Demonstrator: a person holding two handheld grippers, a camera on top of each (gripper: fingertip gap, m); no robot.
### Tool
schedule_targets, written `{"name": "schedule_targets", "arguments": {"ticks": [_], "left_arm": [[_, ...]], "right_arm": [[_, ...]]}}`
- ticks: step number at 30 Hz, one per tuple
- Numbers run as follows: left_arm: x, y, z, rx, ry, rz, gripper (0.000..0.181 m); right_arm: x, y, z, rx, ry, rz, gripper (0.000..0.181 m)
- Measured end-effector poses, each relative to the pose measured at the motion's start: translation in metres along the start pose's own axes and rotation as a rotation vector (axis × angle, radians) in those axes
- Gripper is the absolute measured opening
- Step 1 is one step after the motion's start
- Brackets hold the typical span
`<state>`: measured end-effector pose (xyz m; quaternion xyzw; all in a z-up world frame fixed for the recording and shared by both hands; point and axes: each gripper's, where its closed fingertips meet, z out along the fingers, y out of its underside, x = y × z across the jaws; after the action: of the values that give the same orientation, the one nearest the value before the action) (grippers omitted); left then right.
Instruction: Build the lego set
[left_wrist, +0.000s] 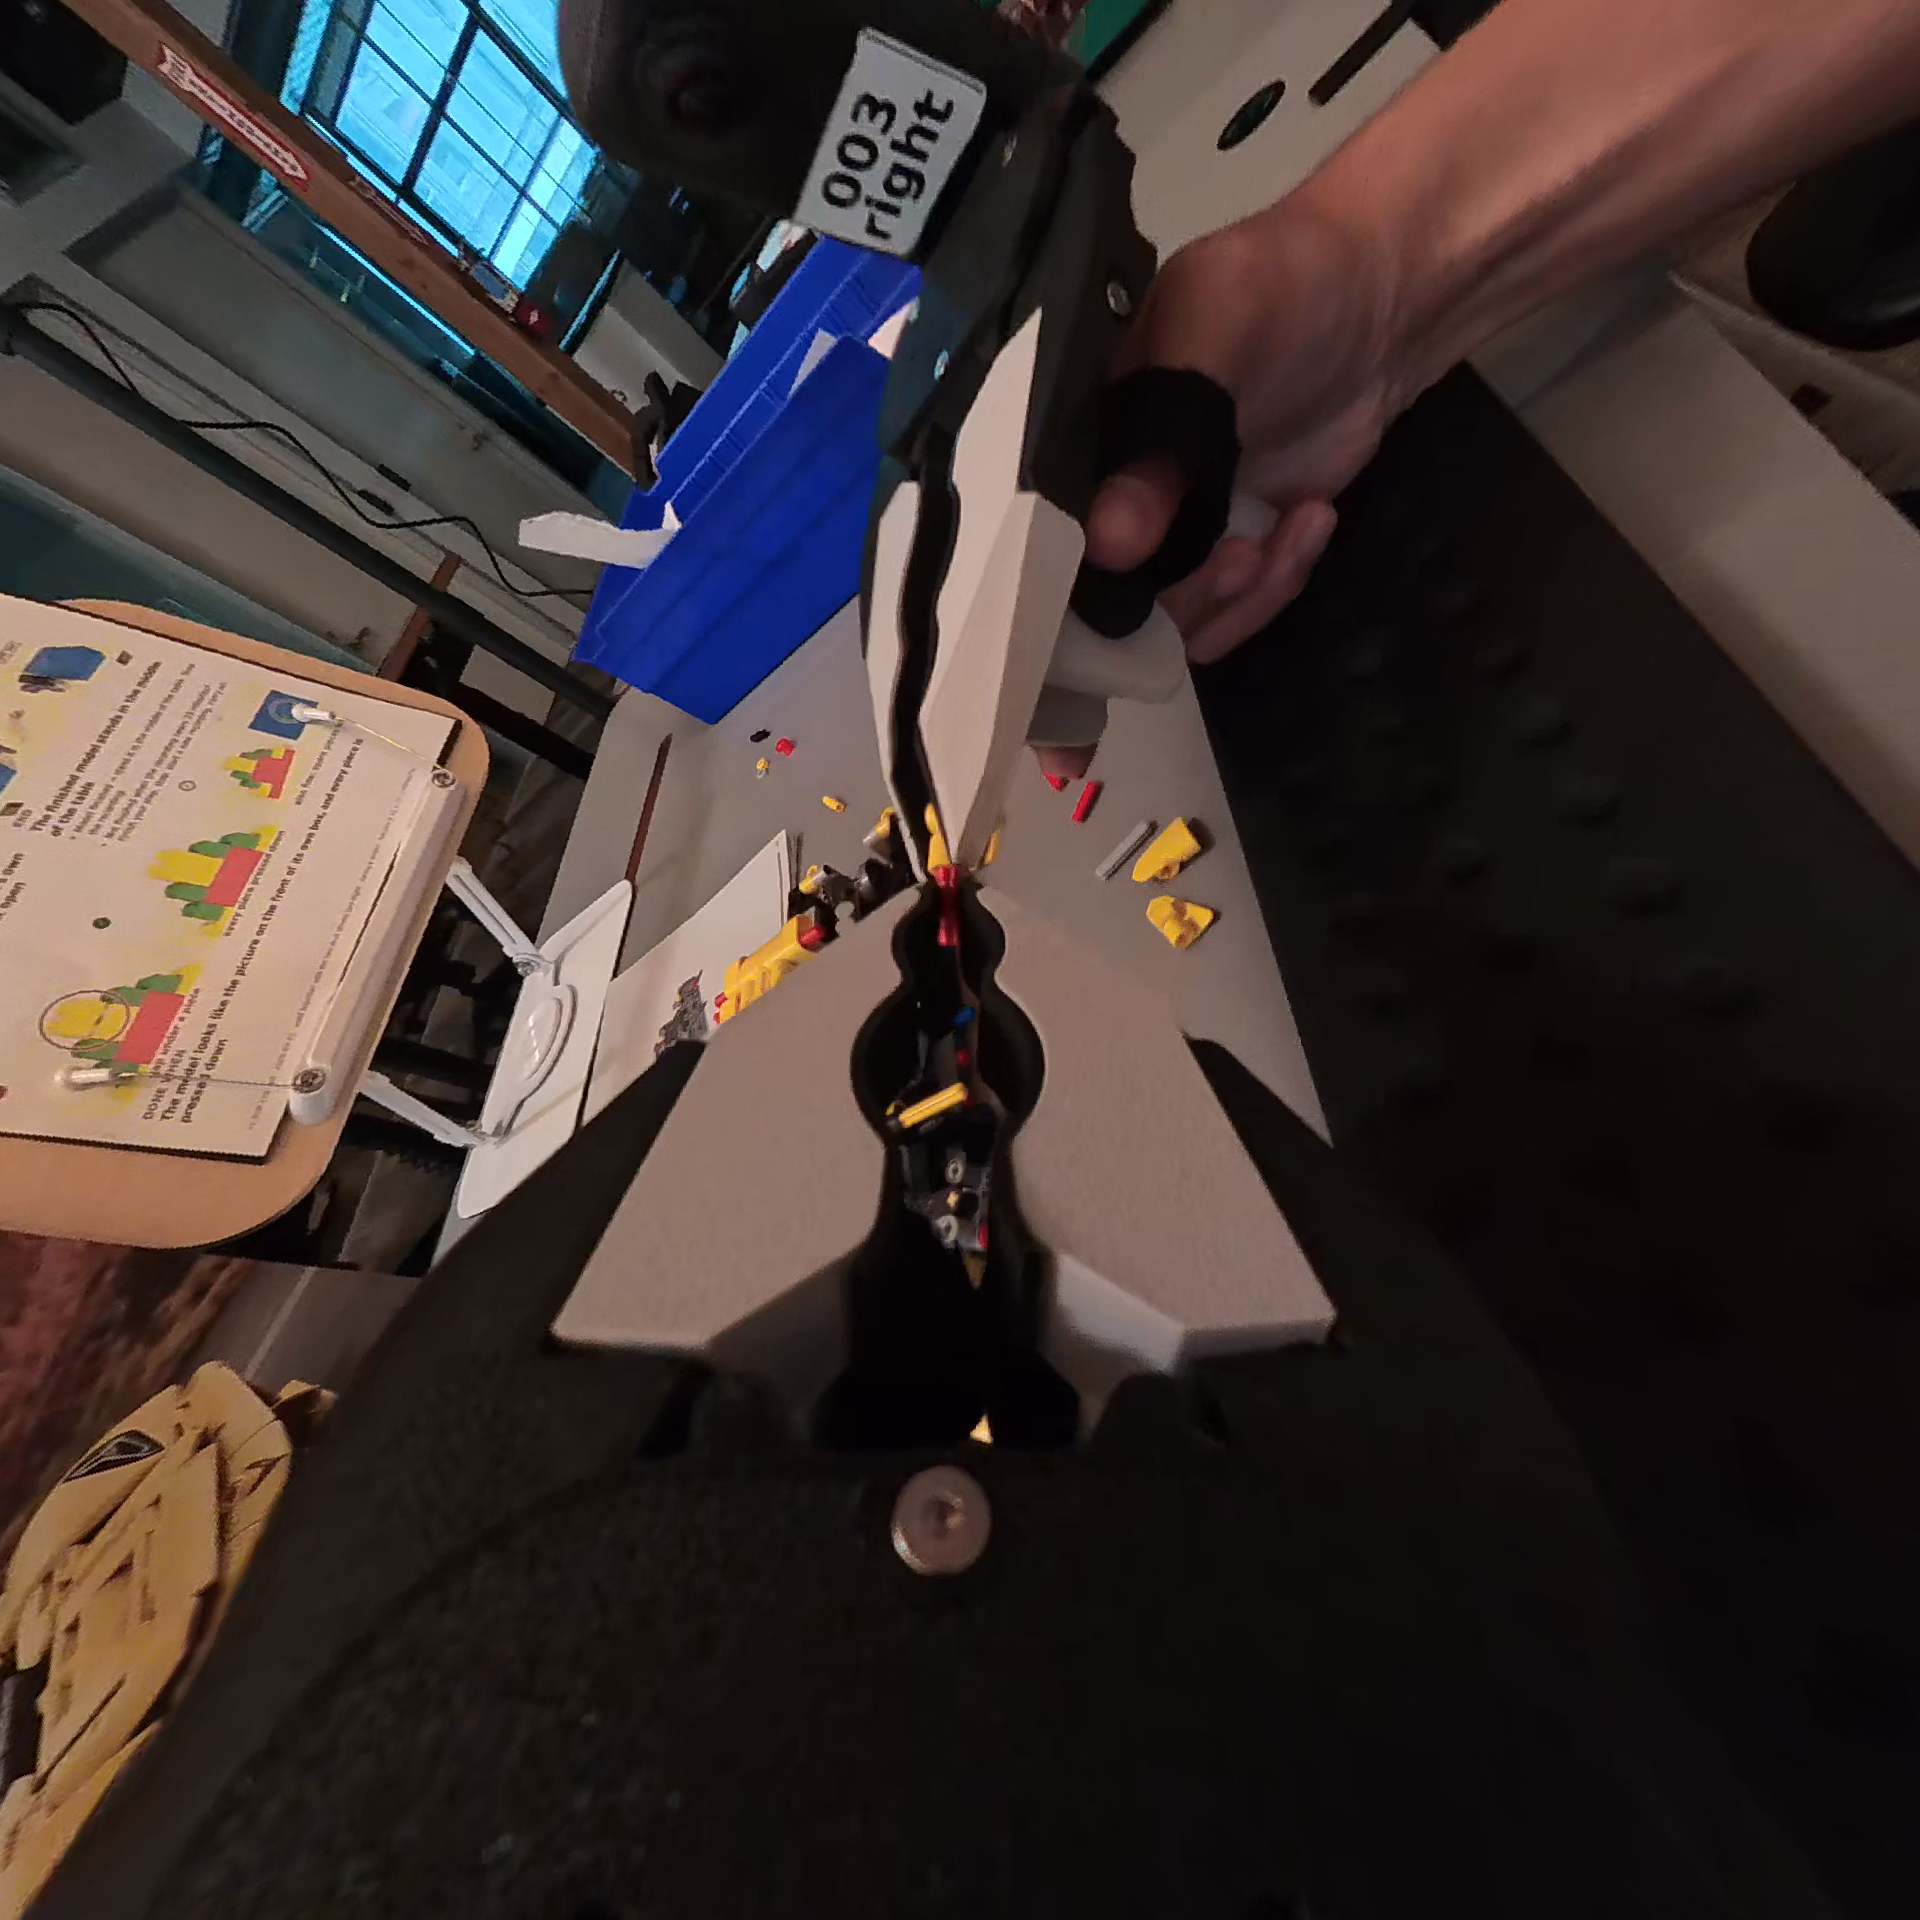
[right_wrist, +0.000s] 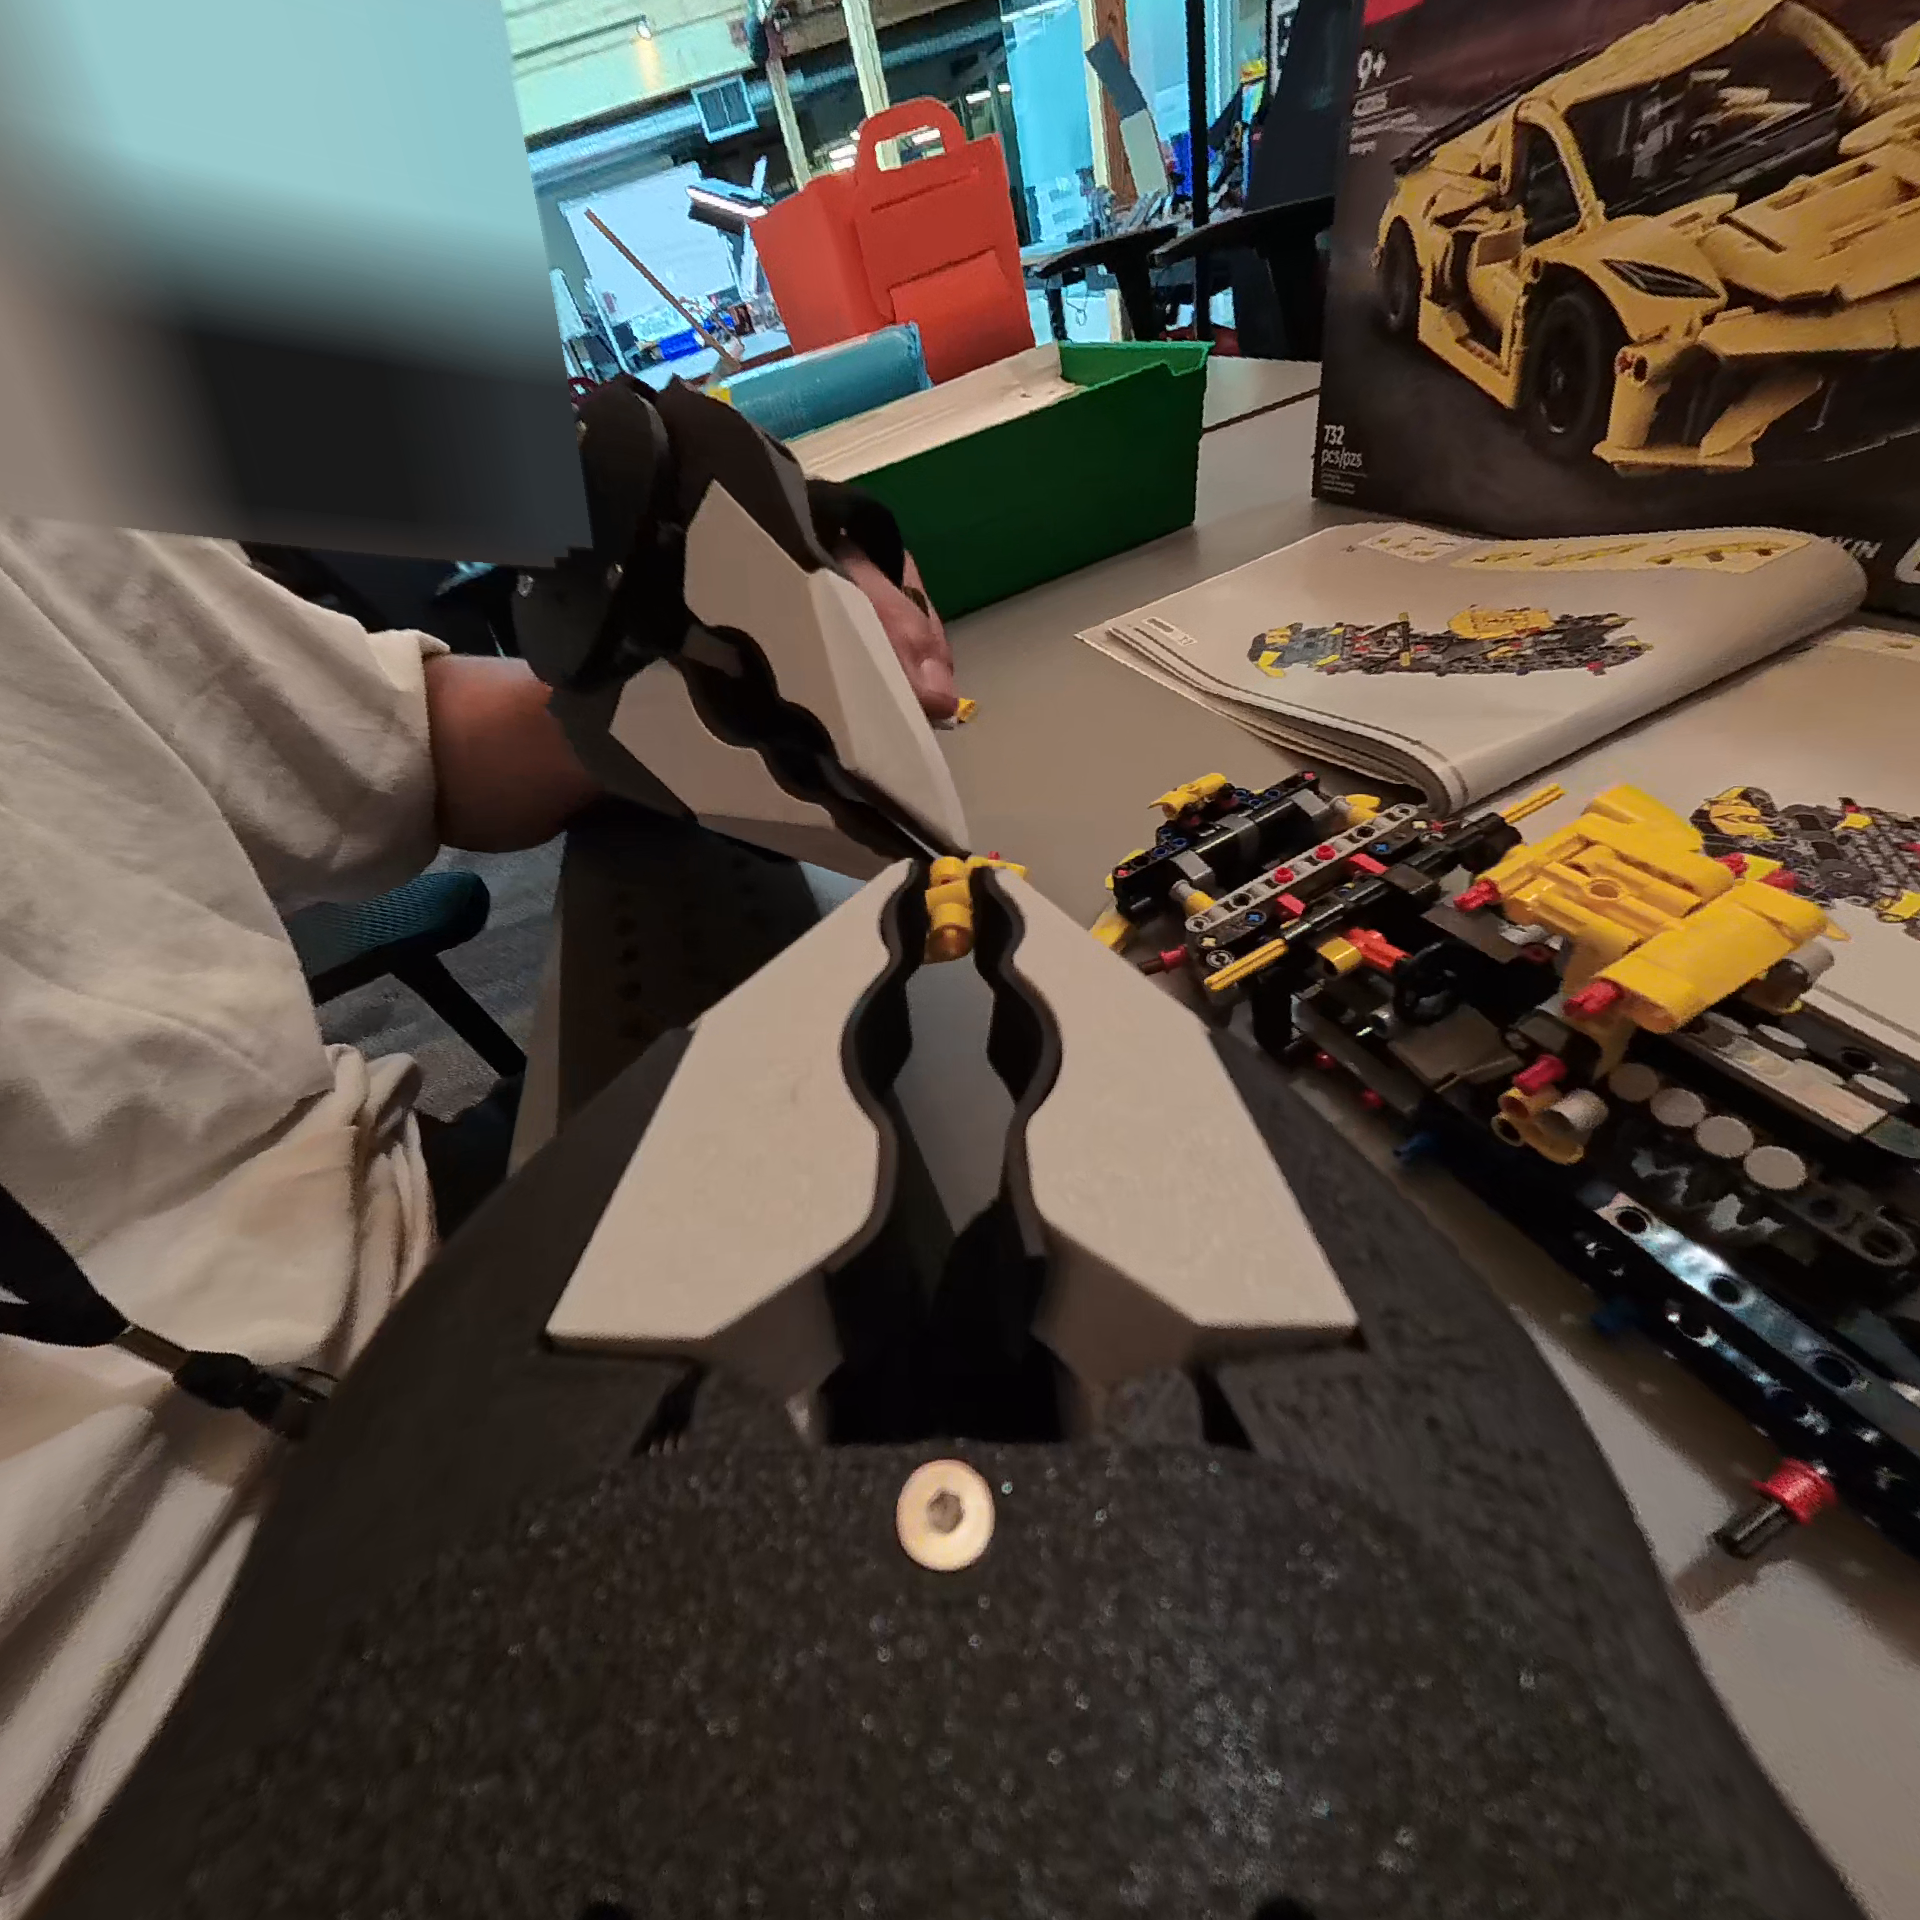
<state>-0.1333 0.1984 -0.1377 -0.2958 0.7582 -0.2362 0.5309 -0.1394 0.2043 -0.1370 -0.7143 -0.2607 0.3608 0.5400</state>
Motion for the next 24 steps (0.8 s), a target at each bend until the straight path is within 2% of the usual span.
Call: {"name": "schedule_targets", "arguments": {"ticks": [16, 20, 22, 24], "left_arm": [[0.016, 0.012, 0.007, -0.065, 0.102, -0.048, 0.002], [0.014, 0.008, 0.006, -0.041, 0.091, -0.059, 0.002], [0.007, -0.004, 0.002, 0.030, 0.070, -0.103, 0.003], [0.005, -0.011, -0.002, 0.087, 0.104, -0.183, 0.004]], "right_arm": [[0.005, 0.022, 0.003, -0.221, 0.218, -0.430, 0.008], [0.004, 0.019, 0.002, -0.169, 0.184, -0.359, 0.008], [-0.001, 0.007, -0.003, -0.059, 0.115, -0.263, 0.008], [-0.006, 0.002, -0.006, -0.015, 0.047, -0.191, 0.008]]}}
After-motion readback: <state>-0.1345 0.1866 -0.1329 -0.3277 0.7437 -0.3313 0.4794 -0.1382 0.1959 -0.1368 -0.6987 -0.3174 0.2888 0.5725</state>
